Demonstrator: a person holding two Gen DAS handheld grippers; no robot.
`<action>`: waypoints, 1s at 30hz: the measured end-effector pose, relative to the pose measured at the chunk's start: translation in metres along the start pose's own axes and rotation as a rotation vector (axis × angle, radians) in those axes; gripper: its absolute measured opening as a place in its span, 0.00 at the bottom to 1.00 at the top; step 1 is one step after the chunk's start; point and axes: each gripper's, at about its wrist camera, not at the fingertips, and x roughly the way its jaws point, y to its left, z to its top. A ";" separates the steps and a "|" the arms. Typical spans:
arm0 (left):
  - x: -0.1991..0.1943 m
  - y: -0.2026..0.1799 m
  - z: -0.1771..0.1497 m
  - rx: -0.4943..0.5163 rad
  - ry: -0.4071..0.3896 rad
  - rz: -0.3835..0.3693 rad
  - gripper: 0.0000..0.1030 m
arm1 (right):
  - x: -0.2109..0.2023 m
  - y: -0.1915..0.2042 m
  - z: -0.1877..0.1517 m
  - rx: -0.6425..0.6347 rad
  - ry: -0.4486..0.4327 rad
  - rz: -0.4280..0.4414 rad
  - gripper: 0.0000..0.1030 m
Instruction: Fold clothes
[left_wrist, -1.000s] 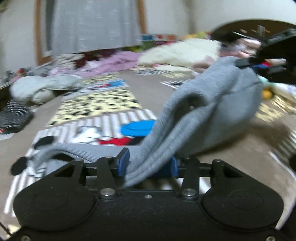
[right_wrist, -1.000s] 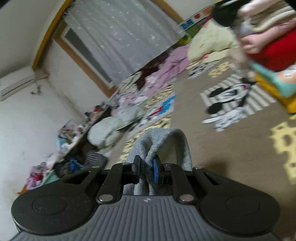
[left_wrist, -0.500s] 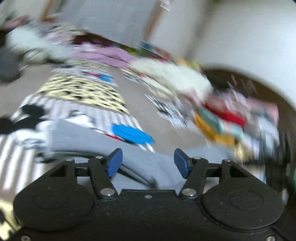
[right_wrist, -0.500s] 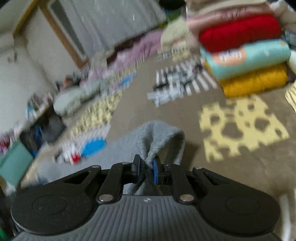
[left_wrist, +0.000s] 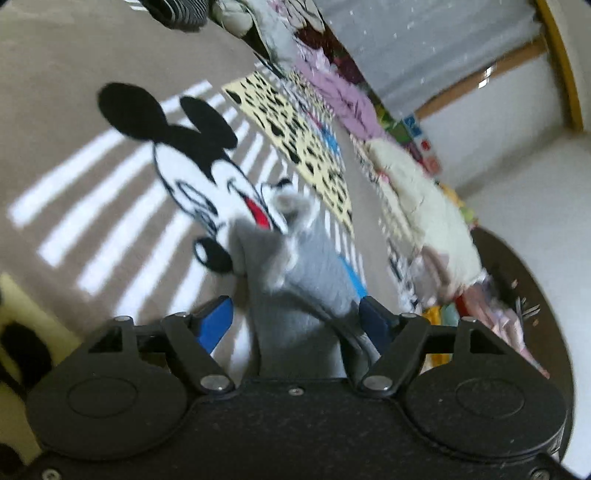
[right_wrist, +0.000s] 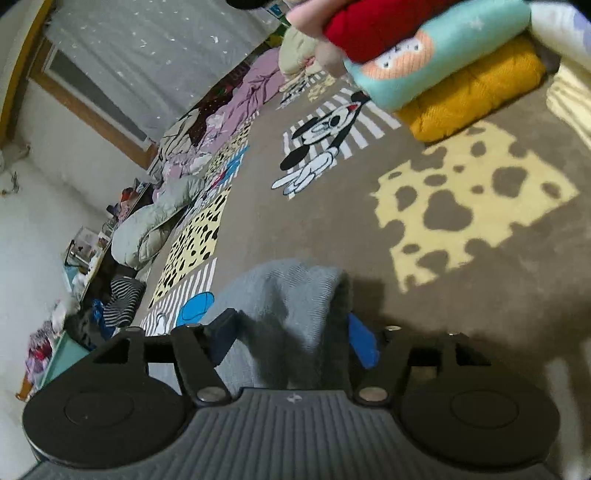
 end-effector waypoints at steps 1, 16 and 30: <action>0.002 -0.003 0.000 0.016 0.003 -0.003 0.40 | 0.005 -0.001 0.000 0.007 0.001 0.000 0.64; 0.021 -0.031 0.076 0.123 -0.151 -0.062 0.16 | 0.011 0.055 0.049 -0.178 -0.186 0.103 0.25; 0.034 0.027 0.122 0.104 -0.132 0.150 0.55 | 0.075 0.075 0.070 -0.346 -0.083 0.057 0.41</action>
